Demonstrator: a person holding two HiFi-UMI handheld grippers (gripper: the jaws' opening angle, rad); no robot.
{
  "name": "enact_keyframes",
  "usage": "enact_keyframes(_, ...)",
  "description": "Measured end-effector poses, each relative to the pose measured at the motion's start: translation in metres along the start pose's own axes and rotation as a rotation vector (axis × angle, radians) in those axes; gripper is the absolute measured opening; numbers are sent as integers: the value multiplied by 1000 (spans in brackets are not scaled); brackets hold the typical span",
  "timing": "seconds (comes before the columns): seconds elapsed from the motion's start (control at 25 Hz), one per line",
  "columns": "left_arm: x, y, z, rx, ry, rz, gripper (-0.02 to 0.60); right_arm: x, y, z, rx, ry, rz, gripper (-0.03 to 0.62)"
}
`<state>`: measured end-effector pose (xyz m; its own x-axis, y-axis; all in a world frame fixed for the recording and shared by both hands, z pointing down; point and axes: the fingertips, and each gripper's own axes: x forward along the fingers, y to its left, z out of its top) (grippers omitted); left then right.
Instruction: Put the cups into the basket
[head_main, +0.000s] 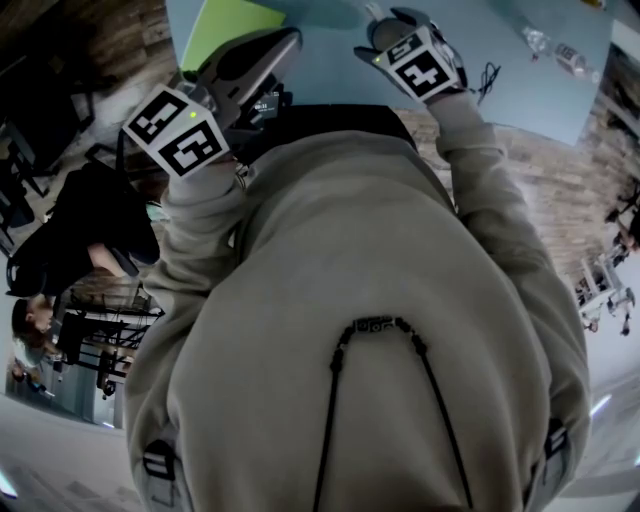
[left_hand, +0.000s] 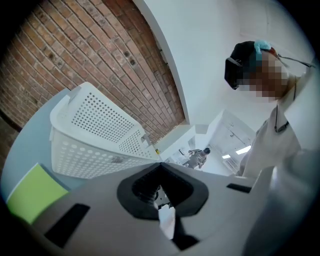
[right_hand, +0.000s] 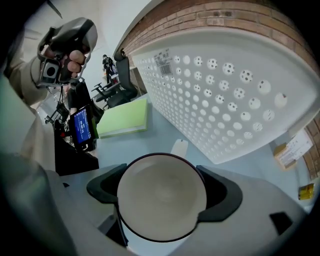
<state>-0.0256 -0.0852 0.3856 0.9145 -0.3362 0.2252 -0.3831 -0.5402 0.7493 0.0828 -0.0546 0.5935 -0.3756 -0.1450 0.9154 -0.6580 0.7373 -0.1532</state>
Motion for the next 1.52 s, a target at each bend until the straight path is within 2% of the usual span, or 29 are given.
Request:
enact_keyframes(0.24, 0, -21, 17, 51, -17, -21, -3, -36, 0, 14, -11, -45, -29, 436)
enact_keyframes(0.44, -4, -42, 45, 11, -131, -89, -3, -61, 10, 12, -13, -83, -28, 436)
enact_keyframes(0.68, -5, -55, 54, 74, -119, -65, -2, -87, 13, 12, -43, -114, -29, 436)
enact_keyframes(1.12, 1, -84, 69, 176, -84, -68, -2, -157, 13, 58, -98, -256, -47, 436)
enact_keyframes(1.52, 4, -68, 79, 193, -88, -69, -3, -181, 6, 110, -168, -324, -29, 436)
